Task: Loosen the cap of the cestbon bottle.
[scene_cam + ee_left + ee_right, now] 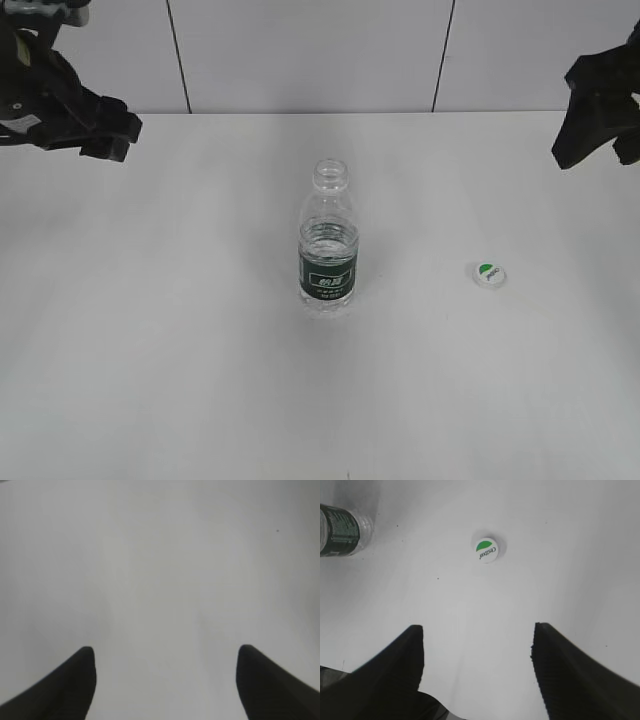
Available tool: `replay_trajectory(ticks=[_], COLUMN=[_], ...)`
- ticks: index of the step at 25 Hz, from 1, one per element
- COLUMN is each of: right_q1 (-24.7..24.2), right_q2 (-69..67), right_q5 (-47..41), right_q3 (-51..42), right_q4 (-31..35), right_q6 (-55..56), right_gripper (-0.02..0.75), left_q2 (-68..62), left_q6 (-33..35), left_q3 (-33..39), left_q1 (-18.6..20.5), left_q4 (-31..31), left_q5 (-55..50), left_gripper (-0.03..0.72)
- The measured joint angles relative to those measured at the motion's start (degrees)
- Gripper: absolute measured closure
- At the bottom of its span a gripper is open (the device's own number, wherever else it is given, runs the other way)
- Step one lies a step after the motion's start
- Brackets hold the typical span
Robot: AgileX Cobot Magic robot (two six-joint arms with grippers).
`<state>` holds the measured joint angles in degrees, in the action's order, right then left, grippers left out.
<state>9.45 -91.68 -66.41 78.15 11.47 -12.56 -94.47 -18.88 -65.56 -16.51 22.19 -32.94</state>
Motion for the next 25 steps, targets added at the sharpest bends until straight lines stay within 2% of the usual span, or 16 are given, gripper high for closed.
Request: replay_trajectory(ticks=[5, 11, 15, 18, 22, 25], right_q1=[0.0, 0.0, 0.0, 0.0, 0.0, 0.0], right_q2=[0.0, 0.0, 0.2, 0.8, 1.6, 3.6], right_q5=[-2.1, -2.9, -3.1, -3.2, -3.2, -3.2], right_q3=[0.0, 0.0, 0.0, 0.0, 0.0, -0.1], right_q4=[0.0, 0.0, -0.6, -3.3, -7.7, -8.5], right_q6=[0.1, 2.6, 4.9, 8.6, 11.4, 12.1], right_gripper=[0.221, 0.221, 0.221, 0.221, 0.221, 0.221], left_q2=[0.0, -0.4, -1.4, -2.0, -2.0, -1.3], left_q6=[2.5, 4.5, 10.2, 12.1, 12.7, 13.2], left_q3=[-5.7, -11.7, -12.2, -12.2, -12.2, -11.4], left_q1=[0.9, 6.7, 11.6, 14.5, 16.3, 16.5], left_q4=[-6.7, -9.2, -13.6, -15.7, -15.4, -15.3], left_q5=[-12.2, -24.7, -30.3, -34.6, -36.7, -36.7], left_gripper=[0.167, 0.171, 0.173, 0.174, 0.174, 0.174])
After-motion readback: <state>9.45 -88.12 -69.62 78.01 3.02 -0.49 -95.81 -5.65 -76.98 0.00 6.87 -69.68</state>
